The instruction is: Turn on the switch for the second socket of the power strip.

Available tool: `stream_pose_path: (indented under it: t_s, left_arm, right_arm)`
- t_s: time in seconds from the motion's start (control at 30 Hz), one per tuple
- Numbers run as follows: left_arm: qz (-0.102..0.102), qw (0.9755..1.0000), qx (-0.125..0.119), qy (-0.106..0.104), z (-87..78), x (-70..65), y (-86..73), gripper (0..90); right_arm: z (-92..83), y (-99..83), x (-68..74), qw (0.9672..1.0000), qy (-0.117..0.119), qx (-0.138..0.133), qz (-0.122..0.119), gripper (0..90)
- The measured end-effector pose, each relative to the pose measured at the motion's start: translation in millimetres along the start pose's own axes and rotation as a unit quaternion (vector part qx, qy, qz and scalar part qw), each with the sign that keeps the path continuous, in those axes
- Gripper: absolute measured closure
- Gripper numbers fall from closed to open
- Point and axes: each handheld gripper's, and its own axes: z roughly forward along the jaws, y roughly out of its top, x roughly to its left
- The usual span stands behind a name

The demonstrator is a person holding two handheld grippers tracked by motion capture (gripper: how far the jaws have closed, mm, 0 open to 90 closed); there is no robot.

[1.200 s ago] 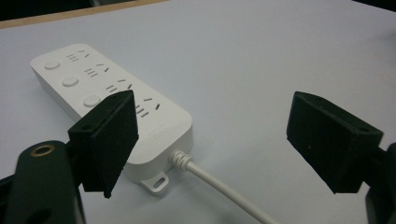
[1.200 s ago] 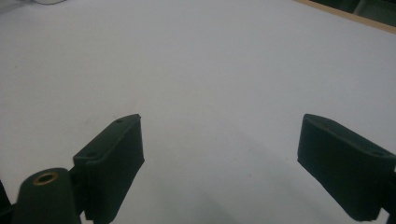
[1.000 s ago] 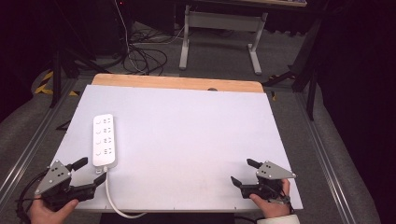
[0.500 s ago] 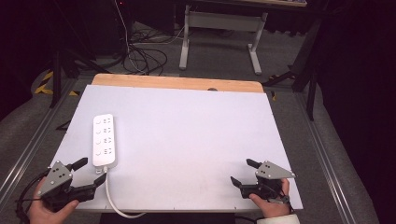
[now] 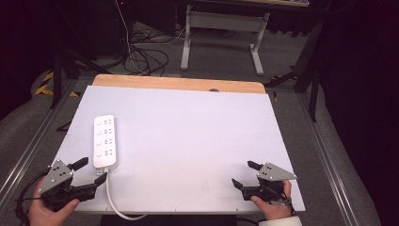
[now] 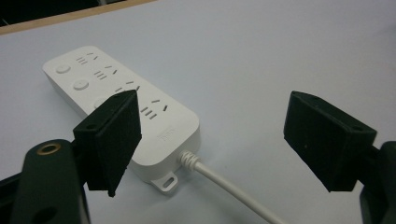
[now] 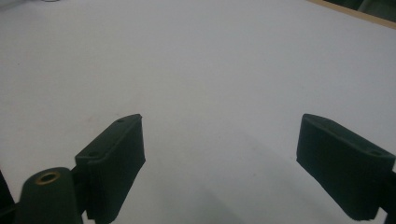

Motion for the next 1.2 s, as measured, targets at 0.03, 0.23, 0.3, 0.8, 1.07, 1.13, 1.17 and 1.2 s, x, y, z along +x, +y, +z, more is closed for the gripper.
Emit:
stream_pose_path:
  t_s: [0.03,0.23,0.3,0.8,1.07,1.13,1.17,1.2]
  left_arm:
    - [-0.007,1.0000,0.002,-0.004,0.0,1.5,2.7,20.2]
    - [-0.033,0.9993,-0.002,-0.019,-0.5,7.1,6.4,21.2]
    - [-0.029,0.9995,-0.001,-0.015,-0.5,7.2,8.3,21.2]
    - [-0.020,0.9998,0.005,-0.008,9.1,11.0,32.5,21.4]
    - [-0.021,0.9997,0.005,-0.009,14.2,14.5,41.2,21.6]
    - [-0.020,0.9997,0.005,-0.010,16.6,16.0,44.9,22.0]
    - [-0.020,0.9997,0.003,-0.009,17.7,16.3,46.1,22.0]
    - [-0.020,0.9997,0.004,-0.009,18.4,16.7,47.3,22.0]
  right_arm:
    - [0.0,0.1,0.0,1.0000,0.000,0.000,0.000,15.6]
    - [1.1,0.2,0.5,1.0000,0.002,0.001,-0.004,15.7]
    - [1.4,0.1,0.6,1.0000,0.003,0.001,-0.005,15.7]
    - [2.0,0.0,0.7,1.0000,0.005,0.002,-0.006,15.7]
    - [1.7,-0.1,0.6,1.0000,0.003,0.001,-0.007,15.7]
    - [1.2,-0.2,0.4,1.0000,0.001,-0.001,-0.006,15.6]
    - [1.2,-0.3,0.3,1.0000,0.001,0.000,-0.006,15.6]
    - [1.3,-0.3,0.3,1.0000,0.001,0.001,-0.006,15.6]
